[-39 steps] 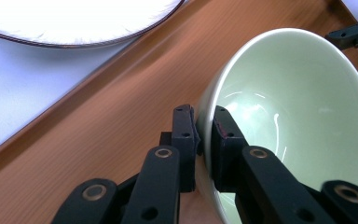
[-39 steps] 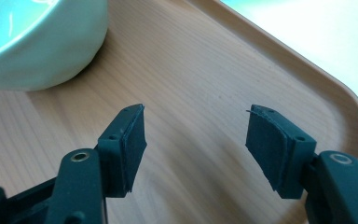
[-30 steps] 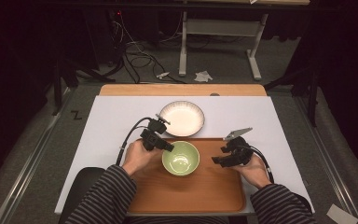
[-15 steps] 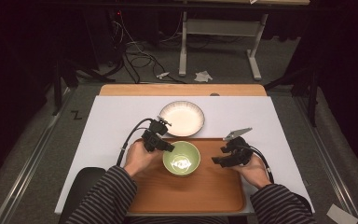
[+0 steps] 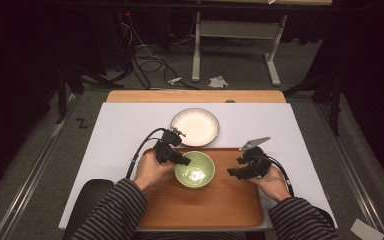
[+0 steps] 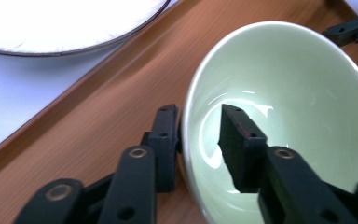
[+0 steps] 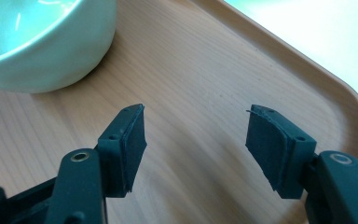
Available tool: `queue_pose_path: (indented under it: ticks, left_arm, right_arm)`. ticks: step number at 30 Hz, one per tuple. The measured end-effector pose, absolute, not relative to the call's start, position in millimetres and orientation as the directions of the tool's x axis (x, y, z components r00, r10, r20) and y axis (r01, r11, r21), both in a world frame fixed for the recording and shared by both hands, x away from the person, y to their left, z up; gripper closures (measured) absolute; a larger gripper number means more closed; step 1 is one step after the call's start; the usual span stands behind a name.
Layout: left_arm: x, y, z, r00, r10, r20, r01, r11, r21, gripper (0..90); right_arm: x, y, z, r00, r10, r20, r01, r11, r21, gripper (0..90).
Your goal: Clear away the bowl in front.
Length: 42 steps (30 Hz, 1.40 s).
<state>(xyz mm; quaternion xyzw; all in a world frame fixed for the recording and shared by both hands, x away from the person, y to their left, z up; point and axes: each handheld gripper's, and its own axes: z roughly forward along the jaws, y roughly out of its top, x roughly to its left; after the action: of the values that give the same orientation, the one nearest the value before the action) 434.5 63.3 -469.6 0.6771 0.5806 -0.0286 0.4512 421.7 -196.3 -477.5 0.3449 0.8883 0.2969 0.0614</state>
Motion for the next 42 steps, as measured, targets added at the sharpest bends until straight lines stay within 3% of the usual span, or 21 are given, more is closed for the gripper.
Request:
queue_pose_path:
  ticks: [13,42]
  left_arm:
    - [433,68,-459,0.327,0.741,-0.587,0.792,0.125,0.598,54.2]
    - [434,108,-436,0.279,0.734,-0.619,0.745,0.241,0.622,51.7]
  right_arm:
    - [422,-196,-478,-0.753,0.651,0.096,0.576,0.583,0.572,39.1]
    - [422,-196,-478,-0.754,0.651,0.094,0.576,0.585,0.571,39.1]
